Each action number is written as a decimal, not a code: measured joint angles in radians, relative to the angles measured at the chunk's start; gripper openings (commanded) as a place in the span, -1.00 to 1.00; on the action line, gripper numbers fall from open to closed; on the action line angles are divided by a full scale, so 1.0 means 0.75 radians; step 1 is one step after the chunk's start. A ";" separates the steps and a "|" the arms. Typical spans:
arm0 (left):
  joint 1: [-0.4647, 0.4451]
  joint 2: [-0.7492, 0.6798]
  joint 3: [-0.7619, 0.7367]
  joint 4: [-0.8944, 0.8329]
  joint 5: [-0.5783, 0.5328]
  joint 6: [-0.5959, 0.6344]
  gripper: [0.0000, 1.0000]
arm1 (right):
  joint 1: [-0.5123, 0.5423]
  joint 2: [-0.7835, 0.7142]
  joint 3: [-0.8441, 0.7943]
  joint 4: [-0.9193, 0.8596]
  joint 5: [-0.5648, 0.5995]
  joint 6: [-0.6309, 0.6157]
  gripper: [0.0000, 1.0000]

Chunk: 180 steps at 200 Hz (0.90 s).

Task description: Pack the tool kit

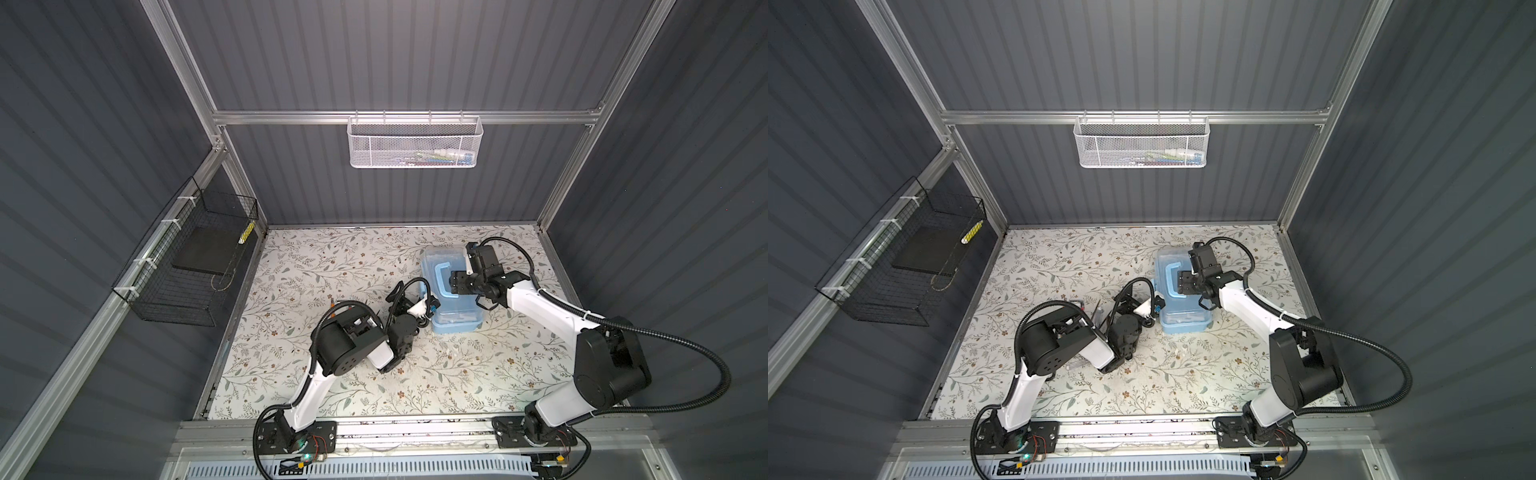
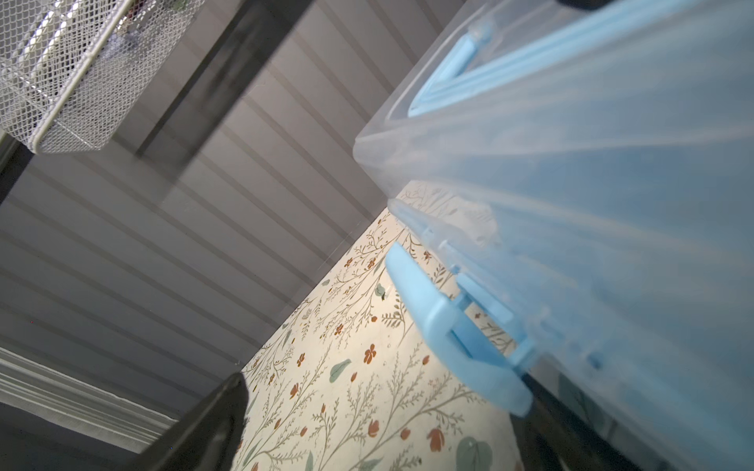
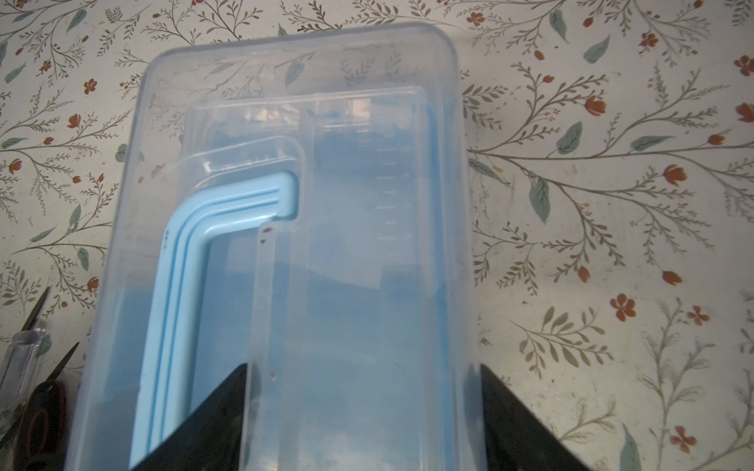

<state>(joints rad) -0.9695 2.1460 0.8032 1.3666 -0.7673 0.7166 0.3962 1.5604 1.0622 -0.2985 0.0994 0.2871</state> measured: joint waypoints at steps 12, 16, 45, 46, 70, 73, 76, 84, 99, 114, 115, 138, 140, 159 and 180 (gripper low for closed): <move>-0.008 -0.037 -0.015 -0.051 -0.007 -0.019 1.00 | 0.000 0.000 0.001 0.000 -0.002 0.001 0.18; -0.009 -0.046 -0.018 -0.063 -0.010 -0.027 1.00 | 0.000 0.000 0.001 -0.001 -0.002 0.002 0.19; -0.020 -0.106 -0.018 -0.165 -0.036 -0.072 1.00 | 0.000 -0.002 0.002 -0.002 -0.002 0.002 0.28; -0.021 -0.110 -0.018 -0.170 -0.037 -0.076 1.00 | 0.000 -0.002 0.002 -0.002 -0.002 0.002 0.28; -0.034 -0.184 -0.023 -0.262 -0.044 -0.138 0.99 | 0.000 -0.005 0.002 -0.006 -0.004 0.012 0.35; -0.035 -0.195 -0.023 -0.271 -0.044 -0.146 0.99 | 0.001 -0.005 0.002 -0.007 -0.007 0.013 0.36; -0.037 -0.208 -0.023 -0.284 -0.045 -0.155 1.00 | 0.002 -0.007 0.002 -0.009 -0.010 0.015 0.37; -0.042 -0.235 -0.023 -0.311 -0.045 -0.173 0.99 | 0.006 -0.010 0.002 -0.015 -0.014 0.017 0.38; -0.050 -0.281 -0.026 -0.357 -0.055 -0.205 1.00 | 0.013 -0.017 0.002 -0.027 -0.025 0.016 0.40; -0.057 -0.307 -0.036 -0.391 -0.064 -0.229 1.00 | 0.016 -0.021 0.003 -0.040 -0.034 0.016 0.42; -0.057 -0.307 -0.036 -0.393 -0.065 -0.230 1.00 | 0.016 -0.021 0.003 -0.040 -0.034 0.016 0.42; -0.079 -0.316 -0.057 -0.444 -0.089 -0.249 0.99 | 0.017 -0.021 0.006 -0.048 -0.034 0.016 0.44; -0.080 -0.317 -0.060 -0.449 -0.091 -0.250 1.00 | 0.017 -0.021 0.006 -0.050 -0.034 0.016 0.44; -0.085 -0.354 -0.070 -0.531 -0.100 -0.282 0.99 | 0.018 -0.025 0.007 -0.057 -0.034 0.018 0.51; -0.085 -0.441 -0.053 -0.678 -0.093 -0.363 1.00 | 0.025 -0.050 0.006 -0.104 -0.042 0.026 0.56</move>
<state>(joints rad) -1.0336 1.8149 0.7631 0.8581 -0.8371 0.4446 0.4149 1.5227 1.0668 -0.3767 0.0681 0.3065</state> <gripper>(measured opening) 0.997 0.778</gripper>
